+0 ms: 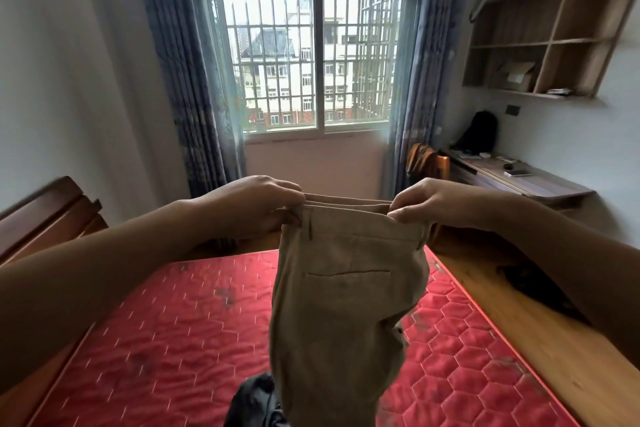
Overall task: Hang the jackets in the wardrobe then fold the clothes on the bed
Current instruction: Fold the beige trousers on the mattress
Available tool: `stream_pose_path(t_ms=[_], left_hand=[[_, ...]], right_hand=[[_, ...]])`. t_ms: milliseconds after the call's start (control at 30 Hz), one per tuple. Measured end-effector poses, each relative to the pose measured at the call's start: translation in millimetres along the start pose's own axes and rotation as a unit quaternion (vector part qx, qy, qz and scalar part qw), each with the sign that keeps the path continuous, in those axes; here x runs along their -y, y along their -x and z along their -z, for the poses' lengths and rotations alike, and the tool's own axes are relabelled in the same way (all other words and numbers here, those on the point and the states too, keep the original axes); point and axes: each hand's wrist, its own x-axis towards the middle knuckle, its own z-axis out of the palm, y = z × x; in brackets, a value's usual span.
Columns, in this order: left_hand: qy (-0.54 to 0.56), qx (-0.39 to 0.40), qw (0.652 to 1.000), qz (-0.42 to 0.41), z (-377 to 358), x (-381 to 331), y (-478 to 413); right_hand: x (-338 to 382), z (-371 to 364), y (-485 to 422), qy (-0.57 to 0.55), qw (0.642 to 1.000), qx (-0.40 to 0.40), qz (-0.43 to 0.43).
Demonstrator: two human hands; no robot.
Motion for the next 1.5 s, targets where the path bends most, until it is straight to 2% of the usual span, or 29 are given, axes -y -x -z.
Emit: stream_pose_path(t_ms=[100, 233, 400, 500, 667, 800, 1033, 1167, 1233, 1333, 1500], left_hand=[[-0.005, -0.011, 1.0, -0.008, 0.7, 1.8, 0.0], [0.018, -0.017, 1.0, -0.007, 5.6, 3.5, -0.1], [0.035, 0.003, 0.999, 0.015, 23.5, 10.9, 2.2], [0.071, -0.013, 0.997, 0.026, 23.3, 9.9, -0.1], [0.141, -0.068, 0.987, 0.044, 14.4, 7.8, -0.6], [0.246, -0.103, 0.961, 0.072, 13.2, 5.1, -4.1], [0.316, -0.154, 0.92, 0.173, 9.1, 6.3, -14.9], [0.362, -0.181, 0.893, 0.195, 0.0, 4.3, -18.1], [0.361, -0.176, 0.894, 0.197, -1.5, 3.8, -16.4], [0.335, -0.153, 0.909, 0.196, -0.9, 2.2, -14.0], [0.303, -0.067, 0.932, 0.186, 21.4, 1.2, -11.2]], right_hand=[[1.5, -3.3, -5.4, 0.07, 0.997, 0.007, 0.015], [0.0, -9.6, -13.7, 0.178, 0.979, -0.075, 0.06], [1.9, 4.9, -14.2, 0.227, 0.961, -0.143, 0.073], [5.4, 11.8, -13.4, 0.251, 0.948, -0.176, 0.091], [1.9, 18.7, -8.2, 0.199, 0.956, -0.188, 0.106], [-1.1, 18.1, 1.0, 0.049, 0.975, -0.178, 0.123], [5.4, 6.5, 9.9, 0.03, 0.969, -0.216, 0.118], [-2.1, -5.5, 11.4, 0.156, 0.96, -0.219, 0.079], [-2.8, -7.9, 9.9, 0.174, 0.959, -0.217, 0.062], [-0.6, -8.5, 9.5, 0.126, 0.973, -0.188, 0.047], [11.0, -17.1, 5.9, 0.06, 0.957, -0.27, 0.087]])
